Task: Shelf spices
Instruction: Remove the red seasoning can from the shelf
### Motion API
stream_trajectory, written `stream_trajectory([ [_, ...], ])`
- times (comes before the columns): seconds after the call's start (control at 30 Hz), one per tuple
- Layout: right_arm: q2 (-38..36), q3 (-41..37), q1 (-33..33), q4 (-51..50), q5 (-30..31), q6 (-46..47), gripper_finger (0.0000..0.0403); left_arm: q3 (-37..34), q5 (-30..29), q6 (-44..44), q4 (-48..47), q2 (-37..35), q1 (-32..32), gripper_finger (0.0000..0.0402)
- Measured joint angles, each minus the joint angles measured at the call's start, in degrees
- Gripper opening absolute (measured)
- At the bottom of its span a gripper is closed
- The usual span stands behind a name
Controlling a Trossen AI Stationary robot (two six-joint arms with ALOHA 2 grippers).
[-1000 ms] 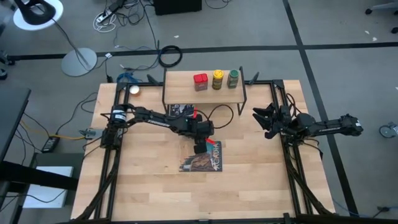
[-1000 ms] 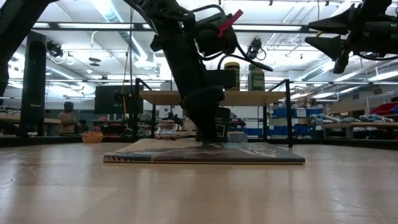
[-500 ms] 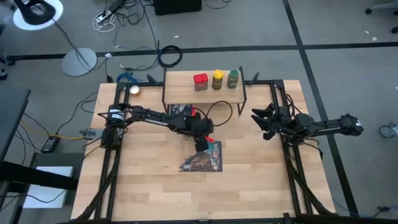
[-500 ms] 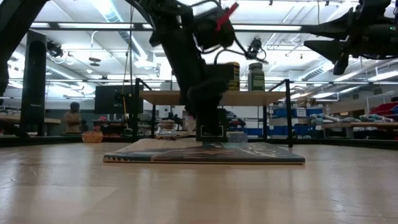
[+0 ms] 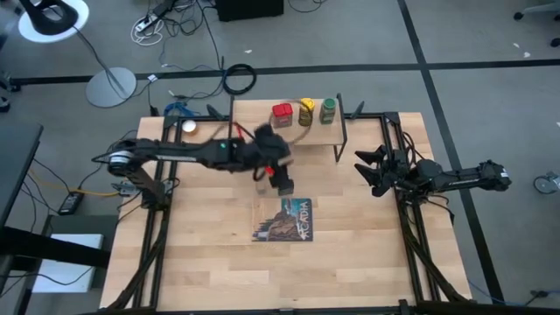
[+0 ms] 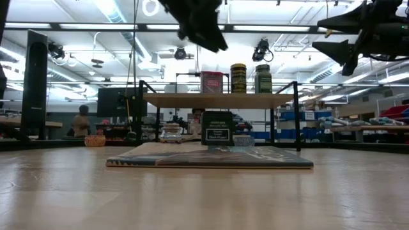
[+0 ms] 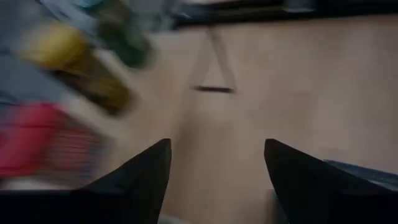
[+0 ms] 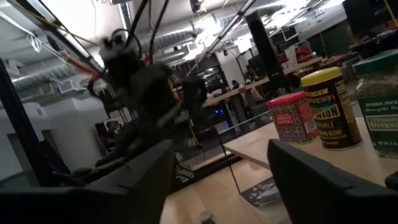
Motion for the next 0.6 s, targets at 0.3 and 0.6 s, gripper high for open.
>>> stream_trajectory([
  [0.3, 0.00, 0.02, 0.00, 1.02, 0.00, 0.09, 0.0372, -0.02, 2.19, 7.60, 1.56, -0.97, 10.55, 0.0304],
  [0.6, 2.07, 0.00, 0.13, 0.82, 0.00, -0.04, 0.0395, -0.09, 7.06, 9.22, 6.12, -0.89, 16.47, 0.0350],
])
